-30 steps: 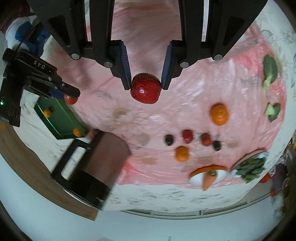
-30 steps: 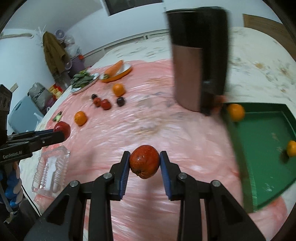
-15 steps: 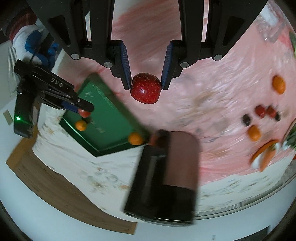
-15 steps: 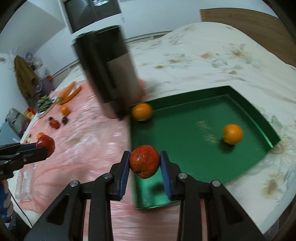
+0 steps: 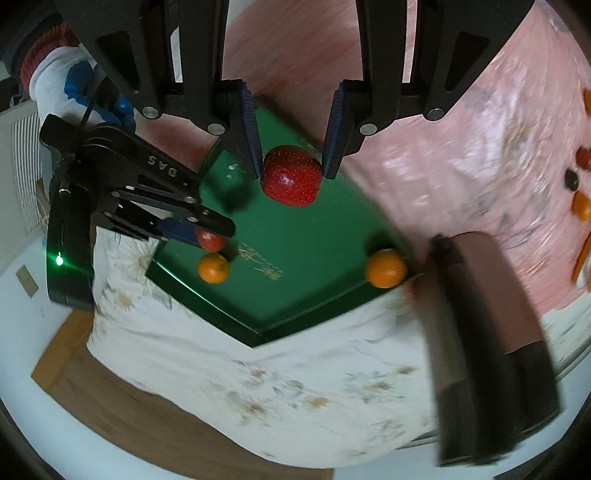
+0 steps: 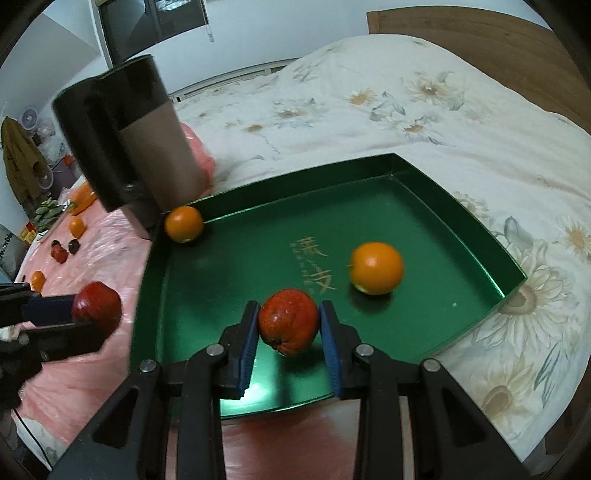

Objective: Organize fruits
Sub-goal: 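Carry the left tool's red apple to the green tray while the right tool carries its apple, then open the left tool into the green tray while the right tool releases its apple there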

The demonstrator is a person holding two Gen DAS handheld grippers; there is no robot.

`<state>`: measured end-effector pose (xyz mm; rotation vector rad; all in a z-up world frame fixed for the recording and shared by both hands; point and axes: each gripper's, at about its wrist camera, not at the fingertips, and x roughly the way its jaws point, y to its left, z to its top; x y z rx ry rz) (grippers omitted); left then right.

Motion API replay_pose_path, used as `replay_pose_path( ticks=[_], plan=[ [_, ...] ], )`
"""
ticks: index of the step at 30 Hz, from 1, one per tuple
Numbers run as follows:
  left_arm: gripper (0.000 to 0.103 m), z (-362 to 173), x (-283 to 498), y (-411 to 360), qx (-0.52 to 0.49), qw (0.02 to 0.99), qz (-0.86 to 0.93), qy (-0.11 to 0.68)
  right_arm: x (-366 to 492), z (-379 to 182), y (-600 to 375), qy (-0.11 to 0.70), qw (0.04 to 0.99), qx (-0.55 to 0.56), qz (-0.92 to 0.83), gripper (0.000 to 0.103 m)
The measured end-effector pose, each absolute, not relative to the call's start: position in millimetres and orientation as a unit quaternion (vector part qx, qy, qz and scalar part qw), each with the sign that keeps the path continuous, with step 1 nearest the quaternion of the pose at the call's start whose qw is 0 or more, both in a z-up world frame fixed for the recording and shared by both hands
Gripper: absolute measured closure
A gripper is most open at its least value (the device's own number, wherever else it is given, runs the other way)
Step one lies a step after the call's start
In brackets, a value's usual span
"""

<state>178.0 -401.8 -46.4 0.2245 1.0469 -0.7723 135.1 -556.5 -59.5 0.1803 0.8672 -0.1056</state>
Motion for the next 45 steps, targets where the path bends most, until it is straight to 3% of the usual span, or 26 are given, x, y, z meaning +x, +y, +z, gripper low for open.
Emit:
replay_pose_path(
  ticks=[14,27,30,45],
  plan=[
    [0.074,-88,172,-444,0.150,0.765,-0.352,0.518,140,-73,-569,0.429,0.899,0.056,-0.065,0.074],
    [0.071,-85,168,-451,0.154,0.772,-0.345,0.510,136,-72,-562,0.429,0.899,0.051,-0.065,0.073],
    [0.065,-77,167,-446,0.144,0.778,-0.347,0.503,132,-69,-563,0.425,0.901,0.055,-0.070,0.040],
    [0.065,-45,137,-403,0.128,0.805,-0.342,0.468,99,-45,-560,0.404,0.908,0.068,-0.086,0.036]
  ],
)
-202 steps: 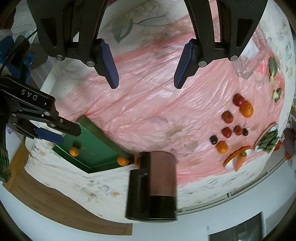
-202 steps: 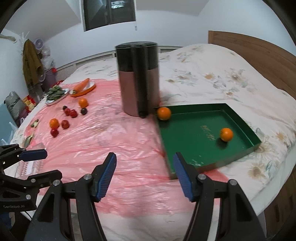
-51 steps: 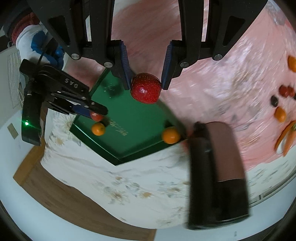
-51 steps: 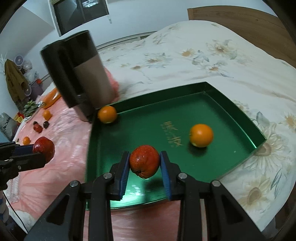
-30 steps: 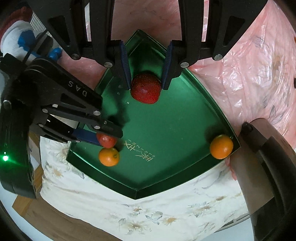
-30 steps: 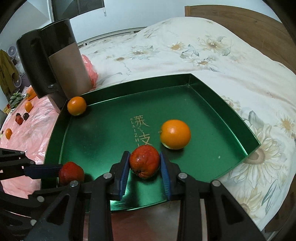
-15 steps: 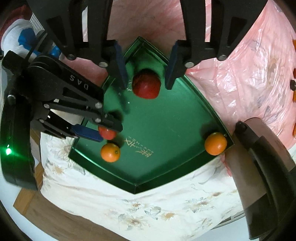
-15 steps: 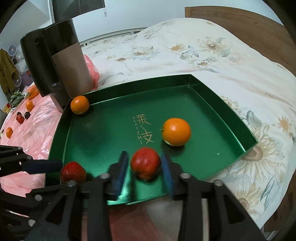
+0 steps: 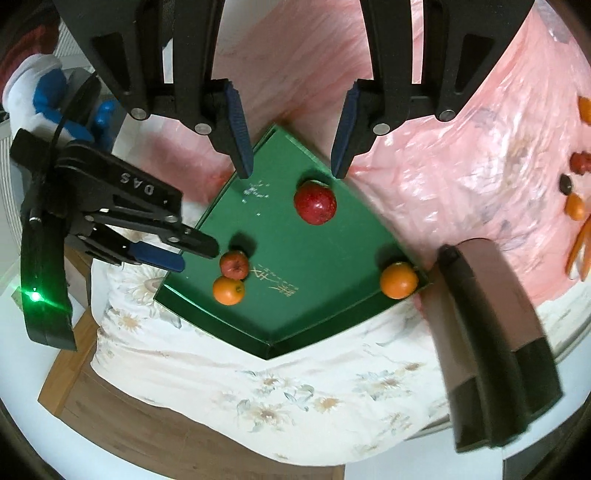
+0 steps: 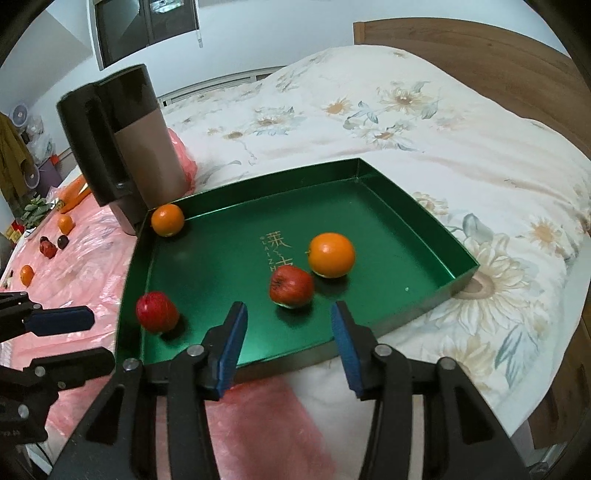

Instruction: Organize fruits

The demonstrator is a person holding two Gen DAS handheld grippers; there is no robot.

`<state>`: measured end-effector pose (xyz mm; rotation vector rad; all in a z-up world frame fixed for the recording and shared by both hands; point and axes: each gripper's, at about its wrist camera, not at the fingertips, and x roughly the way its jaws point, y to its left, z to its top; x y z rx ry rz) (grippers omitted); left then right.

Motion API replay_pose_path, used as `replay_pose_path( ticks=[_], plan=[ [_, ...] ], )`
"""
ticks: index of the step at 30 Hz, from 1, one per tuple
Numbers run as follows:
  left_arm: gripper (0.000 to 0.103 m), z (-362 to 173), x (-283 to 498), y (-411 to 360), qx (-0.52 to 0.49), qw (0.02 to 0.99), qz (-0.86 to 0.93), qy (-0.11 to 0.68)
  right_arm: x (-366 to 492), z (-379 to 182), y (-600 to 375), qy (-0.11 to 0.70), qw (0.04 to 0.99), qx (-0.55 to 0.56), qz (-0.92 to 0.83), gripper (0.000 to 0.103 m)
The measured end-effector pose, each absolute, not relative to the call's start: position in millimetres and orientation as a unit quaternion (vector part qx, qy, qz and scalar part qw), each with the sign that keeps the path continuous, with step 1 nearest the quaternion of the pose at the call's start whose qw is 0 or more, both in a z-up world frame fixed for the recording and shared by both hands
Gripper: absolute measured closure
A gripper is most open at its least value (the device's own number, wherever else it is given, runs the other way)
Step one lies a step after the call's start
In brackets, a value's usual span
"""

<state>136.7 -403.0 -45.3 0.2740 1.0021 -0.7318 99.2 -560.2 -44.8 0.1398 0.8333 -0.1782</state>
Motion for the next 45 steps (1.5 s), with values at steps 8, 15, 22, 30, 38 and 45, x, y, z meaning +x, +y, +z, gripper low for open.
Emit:
replay_pose_path(
  ticks=[8,15,22,30,38,45],
  plan=[
    [0.061,-30,120,-361,0.127,0.816,-0.321,0.463,81,-22,-533,0.386,0.917,0.065,-0.076,0.026],
    [0.051,-11,107,-317,0.117,0.842,-0.282,0.444,69,-4,-503,0.375,0.923,0.064,-0.062,0.026],
    [0.049,10,89,-280,0.104,0.863,-0.266,0.417,57,10,-466,0.369,0.927,0.050,-0.044,0.025],
    [0.049,16,73,-249,0.089,0.873,-0.249,0.410,44,14,-429,0.372,0.927,0.038,-0.028,0.025],
    [0.049,18,60,-219,0.074,0.882,-0.234,0.403,32,16,-396,0.375,0.927,0.024,-0.014,0.025],
    [0.049,22,52,-186,0.058,0.892,-0.219,0.391,28,22,-363,0.374,0.928,0.003,0.001,0.025]
  ],
)
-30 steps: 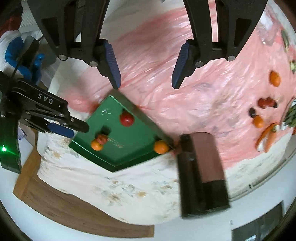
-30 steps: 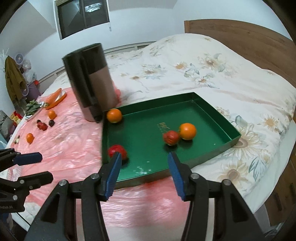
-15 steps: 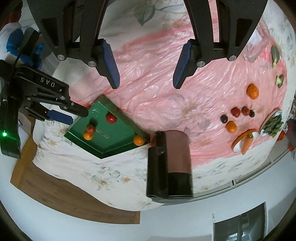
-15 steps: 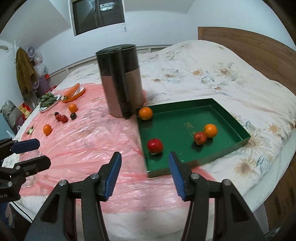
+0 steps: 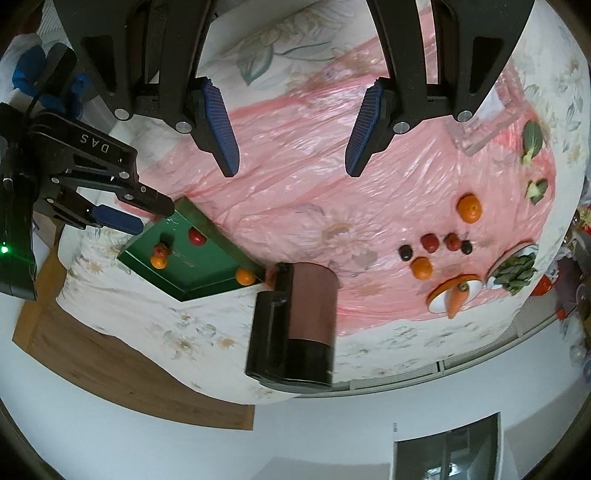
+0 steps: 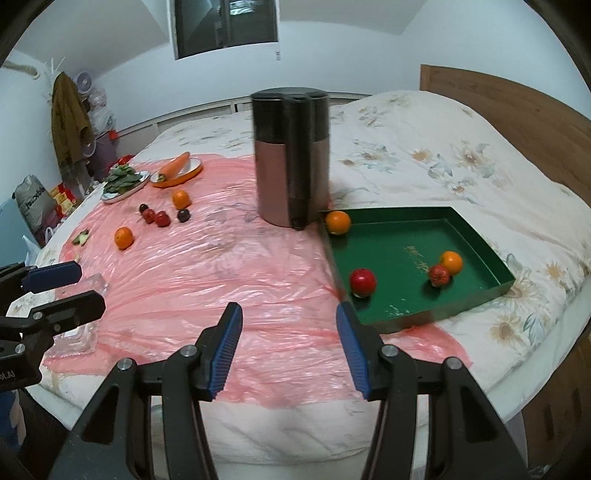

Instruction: Organize fruits

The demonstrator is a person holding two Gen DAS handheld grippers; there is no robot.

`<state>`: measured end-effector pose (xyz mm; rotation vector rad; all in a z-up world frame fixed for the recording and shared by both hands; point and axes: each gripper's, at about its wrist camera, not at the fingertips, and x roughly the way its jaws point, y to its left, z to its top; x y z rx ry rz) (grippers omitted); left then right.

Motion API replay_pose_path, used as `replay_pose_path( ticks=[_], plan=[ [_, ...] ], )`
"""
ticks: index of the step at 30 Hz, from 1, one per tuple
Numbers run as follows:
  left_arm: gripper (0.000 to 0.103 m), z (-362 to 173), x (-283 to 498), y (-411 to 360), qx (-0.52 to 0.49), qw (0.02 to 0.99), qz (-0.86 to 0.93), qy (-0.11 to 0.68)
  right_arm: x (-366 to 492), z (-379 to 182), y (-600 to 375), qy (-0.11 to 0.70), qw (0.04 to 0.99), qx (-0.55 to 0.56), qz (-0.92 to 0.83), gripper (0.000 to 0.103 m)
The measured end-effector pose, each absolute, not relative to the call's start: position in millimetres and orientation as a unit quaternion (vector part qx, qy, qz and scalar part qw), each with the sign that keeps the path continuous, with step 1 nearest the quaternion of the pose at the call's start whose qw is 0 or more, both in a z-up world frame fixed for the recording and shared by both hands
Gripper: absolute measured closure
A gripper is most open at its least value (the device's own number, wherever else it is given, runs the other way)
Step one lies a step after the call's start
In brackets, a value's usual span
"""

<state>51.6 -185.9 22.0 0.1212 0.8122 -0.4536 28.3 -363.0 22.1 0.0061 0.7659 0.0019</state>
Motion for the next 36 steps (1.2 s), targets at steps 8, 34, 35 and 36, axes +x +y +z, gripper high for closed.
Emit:
replay_pose_path(
  ticks=[8,34,35,36],
  plan=[
    [0.047,17,48,-152,0.041,0.897,-0.200,0.391,31,20,-327,0.381,0.924,-0.017,0.021,0.024],
    [0.029,-11,73,-86,0.015,0.910,-0.134,0.393,67,-9,-261,0.417,0.905,-0.051,0.061,0.024],
    [0.029,-12,74,-84,0.015,0.910,-0.133,0.393,68,-10,-259,0.418,0.905,-0.052,0.061,0.024],
    [0.029,-13,74,-82,0.014,0.910,-0.132,0.394,69,-11,-258,0.419,0.904,-0.052,0.061,0.024]
  ],
)
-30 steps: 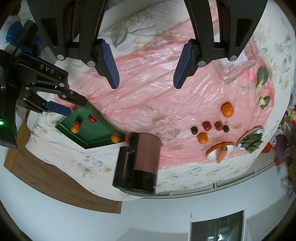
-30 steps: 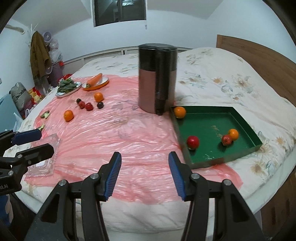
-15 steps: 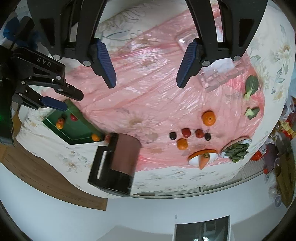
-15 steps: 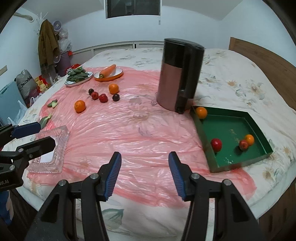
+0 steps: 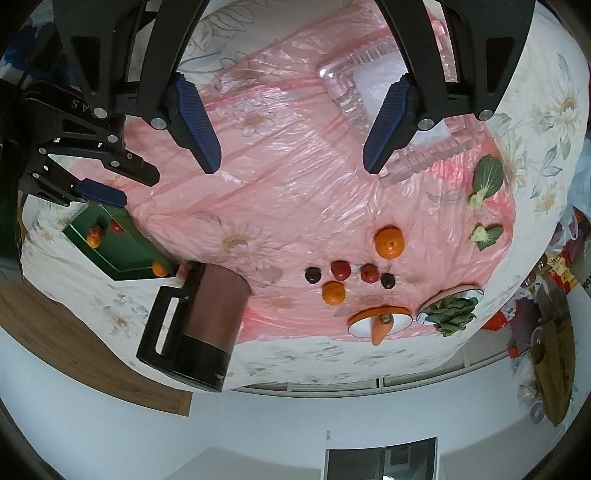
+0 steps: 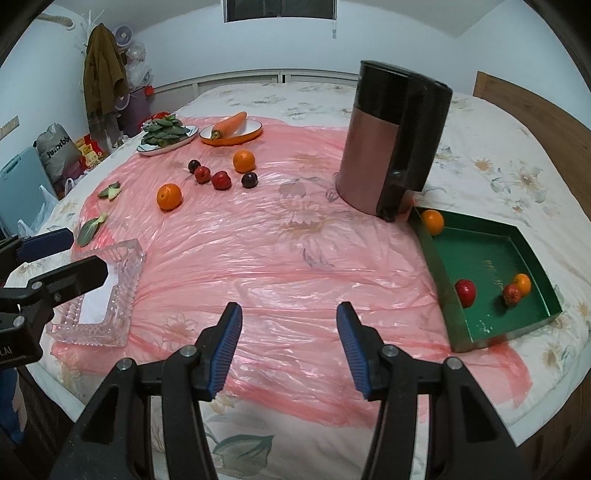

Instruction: Organize fruits

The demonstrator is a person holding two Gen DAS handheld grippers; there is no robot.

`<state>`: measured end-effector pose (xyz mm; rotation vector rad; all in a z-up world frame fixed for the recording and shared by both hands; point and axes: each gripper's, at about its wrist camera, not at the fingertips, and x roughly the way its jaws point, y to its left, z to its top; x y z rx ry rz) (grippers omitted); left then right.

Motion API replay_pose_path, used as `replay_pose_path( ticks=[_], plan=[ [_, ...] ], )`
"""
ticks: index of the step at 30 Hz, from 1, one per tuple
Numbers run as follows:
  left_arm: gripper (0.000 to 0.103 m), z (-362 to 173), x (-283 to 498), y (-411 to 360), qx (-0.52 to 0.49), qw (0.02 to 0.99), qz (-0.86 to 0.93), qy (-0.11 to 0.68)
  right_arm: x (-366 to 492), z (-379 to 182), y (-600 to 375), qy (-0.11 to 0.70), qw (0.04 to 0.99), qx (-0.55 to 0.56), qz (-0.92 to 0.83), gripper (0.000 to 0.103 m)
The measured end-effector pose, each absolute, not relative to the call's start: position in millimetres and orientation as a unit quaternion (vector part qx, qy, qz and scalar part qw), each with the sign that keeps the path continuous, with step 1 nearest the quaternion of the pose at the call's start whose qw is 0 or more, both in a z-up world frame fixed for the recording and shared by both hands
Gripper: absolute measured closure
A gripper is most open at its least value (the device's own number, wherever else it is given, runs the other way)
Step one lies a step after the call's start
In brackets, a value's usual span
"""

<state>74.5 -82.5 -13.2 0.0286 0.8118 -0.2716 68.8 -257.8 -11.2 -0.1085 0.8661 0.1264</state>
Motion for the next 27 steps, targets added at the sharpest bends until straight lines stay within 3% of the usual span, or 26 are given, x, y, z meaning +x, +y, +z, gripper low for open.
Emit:
replay_pose_path(
  ticks=[2,3,4,5,27],
  plan=[
    [0.029,-15,75,-80,0.014,0.910,-0.130,0.394,71,-13,-255,0.421,0.903,-0.053,0.062,0.023],
    [0.029,-15,76,-79,0.013,0.910,-0.129,0.394,71,-14,-254,0.422,0.903,-0.054,0.063,0.017],
    [0.029,-16,77,-78,0.013,0.910,-0.127,0.394,72,-15,-253,0.422,0.903,-0.054,0.063,0.003],
    [0.029,-17,77,-76,0.013,0.910,-0.127,0.394,73,-16,-252,0.422,0.903,-0.054,0.063,0.001],
    [0.029,-31,108,-40,0.007,0.913,-0.080,0.401,113,-25,-227,0.426,0.899,-0.058,0.090,0.001]
  ],
)
